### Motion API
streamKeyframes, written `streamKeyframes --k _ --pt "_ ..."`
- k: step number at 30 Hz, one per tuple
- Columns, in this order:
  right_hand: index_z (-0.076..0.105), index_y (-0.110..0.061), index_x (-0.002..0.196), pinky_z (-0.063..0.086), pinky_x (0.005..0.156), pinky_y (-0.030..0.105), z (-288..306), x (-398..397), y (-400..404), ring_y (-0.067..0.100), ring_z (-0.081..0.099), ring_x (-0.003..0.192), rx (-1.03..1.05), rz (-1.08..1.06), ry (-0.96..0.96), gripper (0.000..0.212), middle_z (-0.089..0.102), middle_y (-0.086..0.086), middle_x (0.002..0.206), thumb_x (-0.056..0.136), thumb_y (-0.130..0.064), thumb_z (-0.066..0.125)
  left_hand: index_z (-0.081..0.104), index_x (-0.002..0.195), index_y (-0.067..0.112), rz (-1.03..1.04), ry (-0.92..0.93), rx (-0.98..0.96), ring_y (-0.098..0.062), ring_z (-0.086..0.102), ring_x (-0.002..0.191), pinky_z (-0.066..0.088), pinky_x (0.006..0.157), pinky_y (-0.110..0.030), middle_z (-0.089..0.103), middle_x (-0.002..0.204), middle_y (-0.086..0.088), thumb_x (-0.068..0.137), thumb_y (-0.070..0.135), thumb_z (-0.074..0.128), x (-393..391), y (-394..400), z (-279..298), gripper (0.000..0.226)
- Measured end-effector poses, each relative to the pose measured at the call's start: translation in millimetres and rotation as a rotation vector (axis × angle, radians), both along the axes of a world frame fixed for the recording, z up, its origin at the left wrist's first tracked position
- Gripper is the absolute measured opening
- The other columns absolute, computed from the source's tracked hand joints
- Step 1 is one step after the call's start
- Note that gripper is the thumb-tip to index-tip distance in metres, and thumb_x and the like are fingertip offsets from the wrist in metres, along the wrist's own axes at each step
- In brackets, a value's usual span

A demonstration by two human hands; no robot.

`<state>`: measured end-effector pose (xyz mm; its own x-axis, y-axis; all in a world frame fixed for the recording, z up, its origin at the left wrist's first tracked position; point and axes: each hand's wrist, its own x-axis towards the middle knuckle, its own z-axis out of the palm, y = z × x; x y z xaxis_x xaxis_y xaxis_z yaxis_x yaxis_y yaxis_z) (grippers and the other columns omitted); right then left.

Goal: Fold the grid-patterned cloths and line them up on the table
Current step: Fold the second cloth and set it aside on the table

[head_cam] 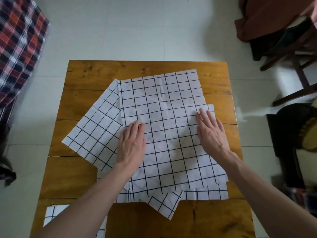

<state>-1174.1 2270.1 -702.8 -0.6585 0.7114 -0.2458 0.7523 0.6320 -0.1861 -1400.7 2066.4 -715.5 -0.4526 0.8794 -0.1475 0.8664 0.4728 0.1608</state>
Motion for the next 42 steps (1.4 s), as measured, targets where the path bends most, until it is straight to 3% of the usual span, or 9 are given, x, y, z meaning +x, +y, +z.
streamKeyframes --k 3,6,9,14,21,26,31,36,42 --pt "0.034 -0.015 0.162 0.016 0.129 0.048 -3.2 1.9 3.3 0.027 0.016 0.160 0.065 0.019 0.014 0.052 0.023 0.005 0.172 0.111 -0.023 0.037 0.044 0.154 0.010 -0.034 0.062 0.030 -0.032 0.042 0.145 0.038 0.119 -0.051 0.043 0.158 -0.012 0.100 0.025 0.061 -3.4 -1.5 -1.4 0.058" --pt "0.063 -0.014 0.139 0.035 0.118 0.047 -3.9 3.3 4.8 0.029 0.042 0.147 0.175 0.055 0.062 0.035 0.052 0.004 0.156 0.106 -0.021 0.055 0.060 0.140 0.011 -0.049 0.070 0.138 -0.031 0.054 0.130 0.045 0.111 -0.048 0.056 0.144 -0.010 0.094 0.022 0.070 -4.6 -3.0 -0.7 0.048" --pt "0.077 -0.014 0.115 0.041 0.107 0.047 -2.1 1.9 4.5 0.031 0.056 0.131 0.219 0.045 0.116 0.019 0.068 0.005 0.137 0.099 -0.018 0.069 0.073 0.124 0.013 0.024 0.005 0.236 -0.030 0.062 0.116 0.049 0.103 -0.048 0.067 0.131 -0.007 0.090 0.017 0.078 -4.7 -1.8 2.2 0.034" --pt "0.076 -0.013 0.104 0.040 0.102 0.045 6.0 5.3 6.5 0.028 0.062 0.113 0.240 0.054 0.218 0.009 0.073 0.003 0.118 0.097 -0.018 0.071 0.080 0.101 0.012 0.097 -0.075 0.304 -0.024 0.068 0.098 0.051 0.091 -0.039 0.075 0.109 -0.002 0.086 0.010 0.082 -6.9 0.8 9.4 0.016" --pt "0.064 -0.016 0.109 0.038 0.099 0.040 27.5 23.6 10.8 0.026 0.064 0.093 0.199 0.182 0.255 0.011 0.071 0.000 0.100 0.103 -0.025 0.061 0.062 0.092 0.013 -0.030 -0.070 0.313 -0.016 0.058 0.064 0.044 0.068 -0.025 0.068 0.074 0.000 0.091 0.008 0.077 -18.1 -0.6 44.2 0.017" --pt "0.070 -0.017 0.107 0.044 0.094 0.043 51.5 29.3 25.3 0.026 0.062 0.086 0.255 0.287 0.313 0.016 0.070 -0.002 0.093 0.107 -0.026 0.057 0.059 0.097 0.013 -0.115 -0.100 0.349 -0.015 0.061 0.067 0.053 0.062 -0.027 0.068 0.080 0.000 0.091 0.007 0.075 -37.0 3.4 80.5 0.019" --pt "0.073 -0.017 0.104 0.045 0.093 0.042 72.7 25.2 39.5 0.026 0.063 0.083 0.307 0.385 0.319 0.022 0.071 -0.001 0.090 0.105 -0.030 0.055 0.063 0.121 0.011 -0.207 -0.048 0.308 -0.024 0.067 0.091 0.060 0.079 -0.040 0.071 0.103 -0.005 0.097 0.009 0.068 -57.6 7.1 99.7 0.024" --pt "0.074 -0.013 0.114 0.047 0.090 0.042 98.3 8.6 50.0 0.029 0.065 0.082 0.363 0.366 0.382 0.024 0.073 0.001 0.091 0.105 -0.025 0.054 0.065 0.101 0.011 -0.284 0.058 0.359 -0.024 0.061 0.083 0.054 0.072 -0.038 0.063 0.095 -0.003 0.091 0.005 0.076 -73.2 17.9 118.3 0.016" --pt "0.075 -0.013 0.110 0.046 0.094 0.041 129.7 10.8 36.8 0.028 0.069 0.088 0.495 0.273 0.503 0.017 0.075 0.000 0.090 0.106 -0.020 0.060 0.069 0.098 0.007 -0.250 0.094 0.569 -0.025 0.062 0.085 0.053 0.067 -0.033 0.065 0.095 -0.006 0.090 0.004 0.074 -81.4 23.0 139.8 0.010"
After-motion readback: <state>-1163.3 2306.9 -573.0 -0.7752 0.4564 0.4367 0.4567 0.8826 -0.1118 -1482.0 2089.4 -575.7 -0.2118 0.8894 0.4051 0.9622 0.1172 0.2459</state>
